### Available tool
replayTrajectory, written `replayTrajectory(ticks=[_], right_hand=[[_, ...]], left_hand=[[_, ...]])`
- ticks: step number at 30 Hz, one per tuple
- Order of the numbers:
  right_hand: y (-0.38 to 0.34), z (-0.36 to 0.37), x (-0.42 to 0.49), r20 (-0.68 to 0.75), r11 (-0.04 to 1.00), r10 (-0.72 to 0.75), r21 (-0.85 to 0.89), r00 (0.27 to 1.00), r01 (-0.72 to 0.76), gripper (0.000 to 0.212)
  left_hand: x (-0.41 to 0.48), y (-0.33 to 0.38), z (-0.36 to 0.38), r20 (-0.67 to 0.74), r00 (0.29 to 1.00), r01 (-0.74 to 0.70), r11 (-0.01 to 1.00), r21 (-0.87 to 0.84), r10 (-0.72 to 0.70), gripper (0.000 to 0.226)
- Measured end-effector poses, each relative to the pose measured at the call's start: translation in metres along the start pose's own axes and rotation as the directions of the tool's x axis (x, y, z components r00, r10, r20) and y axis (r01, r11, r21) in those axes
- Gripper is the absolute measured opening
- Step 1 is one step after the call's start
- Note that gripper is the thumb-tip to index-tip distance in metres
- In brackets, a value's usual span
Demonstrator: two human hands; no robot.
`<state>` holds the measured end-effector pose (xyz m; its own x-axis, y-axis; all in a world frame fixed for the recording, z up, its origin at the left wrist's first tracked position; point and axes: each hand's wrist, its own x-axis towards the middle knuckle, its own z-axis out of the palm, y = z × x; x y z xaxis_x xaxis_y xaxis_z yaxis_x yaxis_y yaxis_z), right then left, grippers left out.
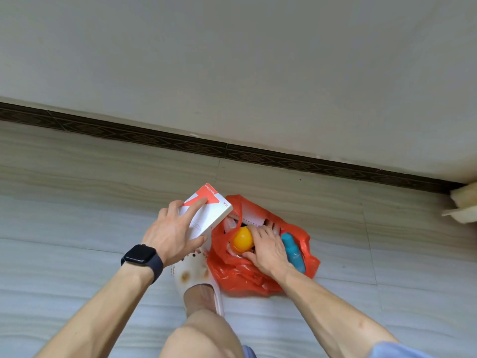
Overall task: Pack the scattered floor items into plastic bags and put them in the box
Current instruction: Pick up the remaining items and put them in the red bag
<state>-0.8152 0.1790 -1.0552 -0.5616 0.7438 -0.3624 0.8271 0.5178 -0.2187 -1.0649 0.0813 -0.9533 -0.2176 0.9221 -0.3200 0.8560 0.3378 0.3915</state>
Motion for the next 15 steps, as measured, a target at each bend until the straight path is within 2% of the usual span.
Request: replayTrajectory(ticks=[2,4,6,7,8,9,10,11,12,15], right_hand=[[0.005,0.003,0.005,0.011,0.999,0.050,-0.007,0.999,-0.050,0.083],[0.004,0.000,0.004,-0.027,0.997,0.064,0.053,0.998,-0.062,0.073],[-0.001,-0.014,-0.003,-0.114,0.934,0.172,0.335,0.979,-0.125,0.050],[-0.006,-0.027,-0.010,-0.094,0.824,0.248,0.544,0.964,-0.158,0.040],[-0.011,-0.041,-0.017,-0.008,0.645,0.284,0.741,0.959,-0.185,0.036],[-0.017,-0.055,-0.024,0.110,0.428,0.258,0.878,0.960,-0.215,0.039],[-0.019,-0.065,-0.029,0.199,0.264,0.196,0.932,0.960,-0.247,0.044],[-0.019,-0.073,-0.033,0.222,0.191,0.142,0.950,0.965,-0.247,0.048],[-0.018,-0.077,-0.036,0.195,0.192,0.120,0.957,0.973,-0.216,0.049],[-0.002,-0.076,-0.034,0.054,0.364,0.257,0.920,0.965,-0.149,0.045]], left_hand=[[-0.002,0.002,0.003,-0.001,1.000,-0.007,1.000,0.011,0.007,0.084],[-0.004,0.003,0.006,0.000,0.999,-0.033,0.998,0.047,0.033,0.085],[-0.004,0.004,0.010,-0.009,0.996,-0.086,0.990,0.107,0.088,0.086],[-0.003,0.005,0.011,-0.021,0.991,-0.130,0.982,0.137,0.134,0.086],[-0.002,0.007,0.011,-0.028,0.982,-0.182,0.969,0.170,0.189,0.086],[0.001,0.010,0.012,-0.029,0.968,-0.240,0.949,0.206,0.251,0.087],[0.004,0.014,0.013,-0.028,0.950,-0.297,0.924,0.242,0.312,0.088],[0.007,0.021,0.016,-0.030,0.929,-0.349,0.898,0.269,0.370,0.089],[0.011,0.028,0.019,-0.038,0.905,-0.396,0.874,0.282,0.423,0.091],[0.024,0.053,0.026,-0.048,0.871,-0.466,0.852,0.237,0.490,0.097]])
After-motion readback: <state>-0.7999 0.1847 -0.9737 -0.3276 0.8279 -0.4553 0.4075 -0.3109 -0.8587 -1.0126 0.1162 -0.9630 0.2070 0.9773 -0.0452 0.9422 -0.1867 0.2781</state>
